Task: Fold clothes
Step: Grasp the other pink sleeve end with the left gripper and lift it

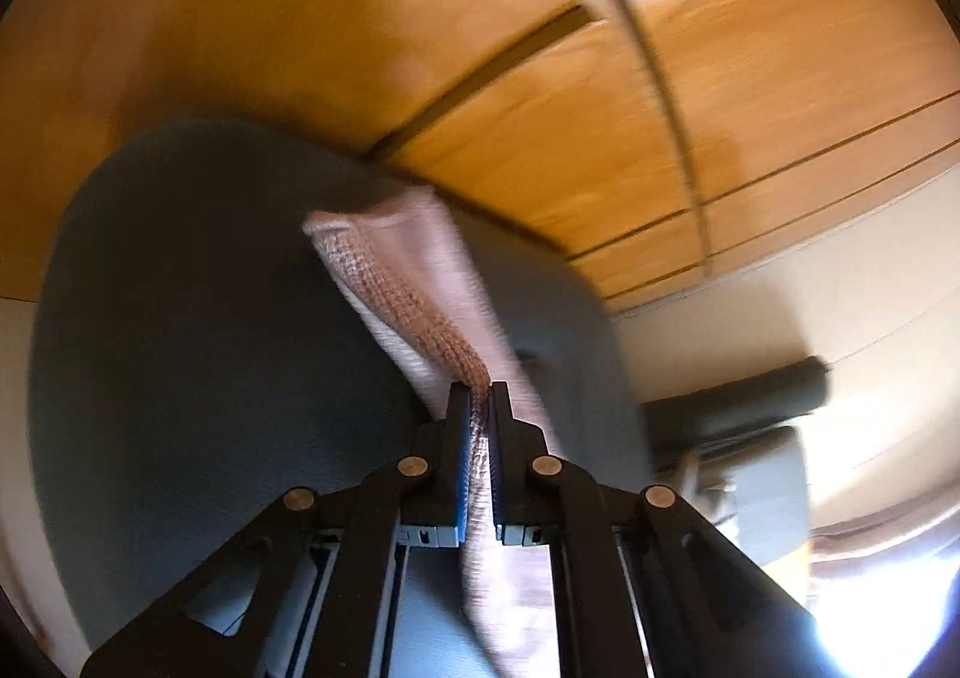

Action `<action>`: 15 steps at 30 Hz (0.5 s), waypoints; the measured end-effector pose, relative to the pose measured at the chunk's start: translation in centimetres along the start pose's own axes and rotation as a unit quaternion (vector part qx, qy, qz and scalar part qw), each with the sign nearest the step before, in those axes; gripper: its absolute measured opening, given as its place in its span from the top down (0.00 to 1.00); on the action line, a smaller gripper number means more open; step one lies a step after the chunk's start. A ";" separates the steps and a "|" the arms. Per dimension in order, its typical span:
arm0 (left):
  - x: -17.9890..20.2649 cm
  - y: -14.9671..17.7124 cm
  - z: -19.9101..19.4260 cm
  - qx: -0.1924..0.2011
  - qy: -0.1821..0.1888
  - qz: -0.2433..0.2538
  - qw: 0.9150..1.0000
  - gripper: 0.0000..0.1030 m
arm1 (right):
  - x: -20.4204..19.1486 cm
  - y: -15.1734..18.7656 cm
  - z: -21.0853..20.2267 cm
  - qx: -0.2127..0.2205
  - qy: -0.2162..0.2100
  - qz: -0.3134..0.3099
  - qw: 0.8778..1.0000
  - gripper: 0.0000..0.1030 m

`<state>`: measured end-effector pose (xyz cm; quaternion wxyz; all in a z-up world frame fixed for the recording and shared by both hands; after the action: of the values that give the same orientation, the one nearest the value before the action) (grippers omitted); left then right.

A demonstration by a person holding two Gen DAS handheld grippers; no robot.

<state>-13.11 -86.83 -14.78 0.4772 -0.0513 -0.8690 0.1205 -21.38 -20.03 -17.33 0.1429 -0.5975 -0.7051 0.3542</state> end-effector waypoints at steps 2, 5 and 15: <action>2.0 0.7 -0.4 -0.002 0.025 0.012 1.000 0.96 | 0.0 0.0 0.0 0.000 -0.001 0.000 1.000 0.79; 5.1 2.3 -0.7 -0.018 0.065 0.035 0.997 0.96 | 0.1 0.0 0.0 0.001 -0.003 0.002 1.000 0.79; 15.8 13.7 -1.9 -0.132 0.190 0.164 0.959 0.96 | 1.0 0.2 -0.1 0.007 -0.031 0.026 0.999 0.79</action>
<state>-20.42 -70.05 -4.41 0.5962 -0.2771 -0.7503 0.0695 -21.38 -19.06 -17.60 0.1156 -0.6031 -0.6910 0.3813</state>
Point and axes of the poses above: each gripper's, at about its wrist camera, not at the fingertips, and z roughly the way its jaws point, x to its right, y to its underside, the point moved 2 cm from there along z, roughly the way its jaws point, and after that the axes turned 5 degrees about -z, right-handed, at the moved point
